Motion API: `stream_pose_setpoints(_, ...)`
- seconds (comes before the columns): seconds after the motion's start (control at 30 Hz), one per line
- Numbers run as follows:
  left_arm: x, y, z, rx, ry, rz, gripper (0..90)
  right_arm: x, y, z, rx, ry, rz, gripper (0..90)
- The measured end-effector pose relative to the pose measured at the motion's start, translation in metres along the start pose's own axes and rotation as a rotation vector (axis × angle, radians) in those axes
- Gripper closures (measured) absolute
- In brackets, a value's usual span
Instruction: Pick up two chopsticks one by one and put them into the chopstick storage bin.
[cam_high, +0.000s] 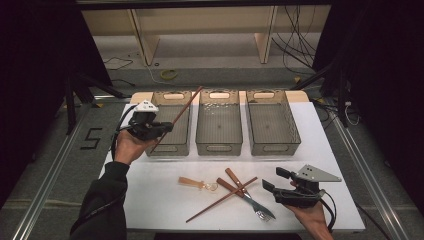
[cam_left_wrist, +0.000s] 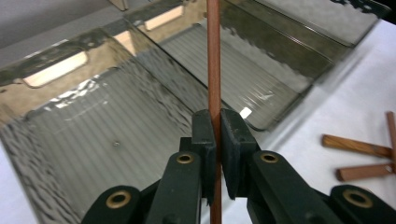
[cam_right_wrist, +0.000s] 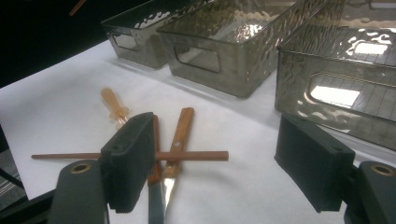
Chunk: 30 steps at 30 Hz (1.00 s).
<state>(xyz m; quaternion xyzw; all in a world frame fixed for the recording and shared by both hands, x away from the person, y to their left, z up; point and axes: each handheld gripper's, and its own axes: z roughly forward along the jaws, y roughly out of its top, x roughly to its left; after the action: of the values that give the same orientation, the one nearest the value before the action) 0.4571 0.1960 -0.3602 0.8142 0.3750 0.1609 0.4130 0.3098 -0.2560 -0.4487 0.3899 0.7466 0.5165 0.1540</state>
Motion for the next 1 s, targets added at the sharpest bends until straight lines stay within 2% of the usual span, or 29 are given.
stream_pose_setpoints(0.43,0.03,0.006,0.016,0.023,0.081,-0.036,84.4,0.0,0.0,0.0,0.001,0.003,0.002,29.1)
stream_pose_setpoints(0.63,0.047,0.001,0.027,0.035,0.114,-0.07,84.3,0.0,0.0,0.001,0.003,0.008,0.003,29.1)
stream_pose_setpoints(0.83,0.059,-0.006,0.035,0.038,0.127,-0.112,84.3,0.0,-0.001,0.002,0.006,0.01,0.002,29.1)
stream_pose_setpoints(1.0,0.063,-0.01,0.044,0.06,0.138,-0.115,84.3,0.0,-0.001,0.002,0.008,0.011,0.004,29.1)
